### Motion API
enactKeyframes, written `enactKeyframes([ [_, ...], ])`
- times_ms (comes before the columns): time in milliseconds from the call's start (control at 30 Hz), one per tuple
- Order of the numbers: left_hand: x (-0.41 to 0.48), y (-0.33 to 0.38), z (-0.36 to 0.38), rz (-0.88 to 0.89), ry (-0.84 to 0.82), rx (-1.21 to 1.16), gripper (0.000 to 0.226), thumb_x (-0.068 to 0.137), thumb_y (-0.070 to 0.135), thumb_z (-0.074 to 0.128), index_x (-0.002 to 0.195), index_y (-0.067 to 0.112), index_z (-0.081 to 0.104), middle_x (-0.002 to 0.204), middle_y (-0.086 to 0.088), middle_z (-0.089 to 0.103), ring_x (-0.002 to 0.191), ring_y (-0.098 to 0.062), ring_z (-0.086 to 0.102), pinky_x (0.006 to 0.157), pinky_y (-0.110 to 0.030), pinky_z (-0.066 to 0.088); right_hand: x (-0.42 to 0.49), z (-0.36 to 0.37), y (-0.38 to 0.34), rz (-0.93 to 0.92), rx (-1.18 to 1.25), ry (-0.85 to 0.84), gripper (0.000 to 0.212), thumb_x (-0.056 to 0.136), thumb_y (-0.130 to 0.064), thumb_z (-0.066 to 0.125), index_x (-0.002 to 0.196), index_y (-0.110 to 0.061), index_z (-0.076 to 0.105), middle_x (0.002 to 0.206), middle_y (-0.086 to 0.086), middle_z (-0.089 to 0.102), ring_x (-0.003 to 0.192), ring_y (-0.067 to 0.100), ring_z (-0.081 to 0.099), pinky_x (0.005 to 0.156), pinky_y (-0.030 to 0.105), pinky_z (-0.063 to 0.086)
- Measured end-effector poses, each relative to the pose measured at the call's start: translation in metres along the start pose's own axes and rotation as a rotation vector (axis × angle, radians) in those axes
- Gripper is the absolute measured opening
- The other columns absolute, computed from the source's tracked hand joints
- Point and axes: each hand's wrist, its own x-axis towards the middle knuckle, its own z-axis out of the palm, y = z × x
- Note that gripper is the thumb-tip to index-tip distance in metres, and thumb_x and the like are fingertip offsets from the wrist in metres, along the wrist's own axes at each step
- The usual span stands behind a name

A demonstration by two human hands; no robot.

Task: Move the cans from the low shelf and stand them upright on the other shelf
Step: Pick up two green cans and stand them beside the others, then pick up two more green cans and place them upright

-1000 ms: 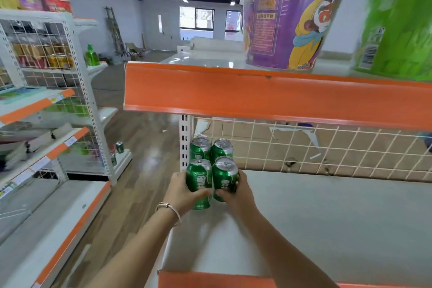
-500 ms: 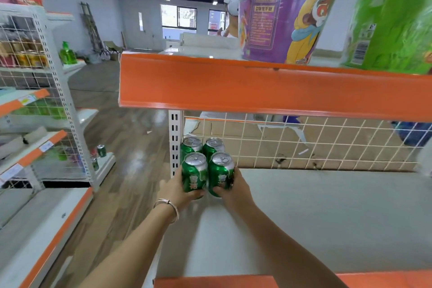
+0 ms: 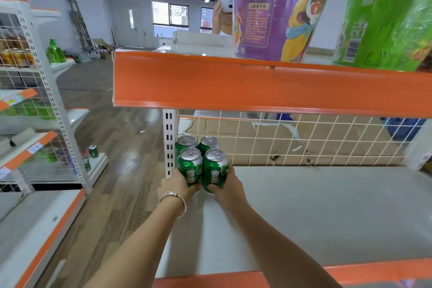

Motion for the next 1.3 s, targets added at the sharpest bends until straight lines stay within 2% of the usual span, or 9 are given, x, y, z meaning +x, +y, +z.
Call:
enactKeyframes([
  [133, -0.031, 0.009, 0.015, -0.181, 0.085, -0.401, 0.086, 0.069, 0.040, 0.076, 0.135, 0.007, 0.031, 0.135, -0.018, 0.041, 0.124, -0.037, 0.038, 0.099, -0.045, 0.038, -0.011, -0.007, -0.002, 0.023, -0.075, -0.005, 0.090, 0.070, -0.030, 0.075, 0.145, -0.021, 0.025, 0.137, 0.006, 0.043, 0.125, 0.027, 0.048, 0.099, 0.038, 0.044],
  [300, -0.083, 0.042, 0.050, -0.104, 0.109, -0.569, 0.074, 0.072, 0.017, 0.072, 0.135, 0.006, 0.034, 0.134, -0.020, 0.033, 0.125, -0.036, 0.031, 0.107, -0.043, 0.028, -0.028, -0.039, 0.019, 0.110, -0.084, -0.008, 0.097, 0.079, -0.022, 0.071, 0.151, -0.018, 0.006, 0.157, 0.009, 0.007, 0.143, 0.023, 0.021, 0.112, 0.034, 0.026],
  [433, -0.092, 0.071, 0.070, 0.025, 0.026, -0.586, 0.060, 0.071, 0.018, 0.077, 0.122, -0.002, 0.051, 0.113, -0.018, 0.056, 0.111, -0.035, 0.050, 0.097, -0.042, 0.041, -0.044, -0.086, 0.033, 0.098, -0.065, 0.089, 0.096, 0.080, -0.026, 0.073, 0.151, -0.015, 0.008, 0.155, 0.011, 0.010, 0.144, 0.023, 0.017, 0.113, 0.031, 0.023],
  [633, -0.140, 0.126, 0.108, 0.253, -0.240, -0.647, 0.063, 0.076, 0.024, 0.075, 0.129, 0.007, 0.045, 0.122, -0.013, 0.046, 0.099, -0.023, 0.051, 0.088, -0.034, 0.047, -0.080, -0.168, 0.069, 0.174, 0.017, 0.269, 0.097, 0.079, -0.027, 0.075, 0.151, -0.015, 0.012, 0.153, 0.010, 0.014, 0.143, 0.022, 0.021, 0.113, 0.029, 0.023],
  [800, -0.200, 0.195, 0.151, 0.324, -0.492, -0.687, 0.079, 0.074, 0.030, 0.077, 0.138, 0.010, 0.036, 0.133, -0.011, 0.045, 0.107, -0.022, 0.049, 0.094, -0.035, 0.044, -0.120, -0.255, 0.112, 0.265, 0.165, 0.482, 0.094, 0.076, -0.021, 0.079, 0.149, -0.016, 0.020, 0.149, 0.011, 0.022, 0.141, 0.024, 0.025, 0.115, 0.041, 0.028],
  [900, -0.249, 0.249, 0.182, 0.308, -0.643, -0.707, 0.086, 0.075, 0.032, 0.076, 0.144, 0.012, 0.028, 0.141, -0.011, 0.039, 0.124, -0.024, 0.045, 0.102, -0.036, 0.040, -0.148, -0.315, 0.138, 0.315, 0.256, 0.645, 0.099, 0.066, -0.034, 0.081, 0.147, -0.018, 0.026, 0.147, 0.010, 0.030, 0.139, 0.026, 0.031, 0.112, 0.046, 0.032],
  [1100, -0.348, 0.339, 0.246, 0.370, -0.840, -0.729, 0.108, 0.058, 0.044, 0.080, 0.143, 0.003, 0.027, 0.142, -0.020, 0.039, 0.130, -0.027, 0.042, 0.108, -0.036, 0.035, -0.206, -0.438, 0.193, 0.333, 0.312, 0.794, 0.090, 0.071, -0.024, 0.080, 0.146, -0.016, 0.030, 0.140, 0.010, 0.040, 0.133, 0.023, 0.039, 0.112, 0.041, 0.033],
  [1200, -0.390, 0.367, 0.278, 0.397, -0.836, -0.705, 0.080, 0.077, 0.023, 0.075, 0.140, 0.000, 0.030, 0.136, -0.017, 0.044, 0.122, -0.023, 0.047, 0.102, -0.033, 0.038, -0.229, -0.482, 0.222, 0.327, 0.235, 0.826, 0.089, 0.052, -0.046, 0.074, 0.134, -0.030, 0.042, 0.122, 0.005, 0.050, 0.118, 0.022, 0.048, 0.105, 0.050, 0.039],
  [1300, -0.424, 0.387, 0.305, 0.426, -0.828, -0.730, 0.063, 0.078, 0.010, 0.073, 0.131, -0.002, 0.041, 0.113, -0.009, 0.051, 0.099, -0.014, 0.048, 0.077, -0.019, 0.037, -0.249, -0.514, 0.244, 0.372, 0.319, 0.824, 0.090, 0.069, -0.025, 0.079, 0.145, -0.017, 0.031, 0.139, 0.007, 0.036, 0.133, 0.023, 0.036, 0.111, 0.046, 0.034],
])
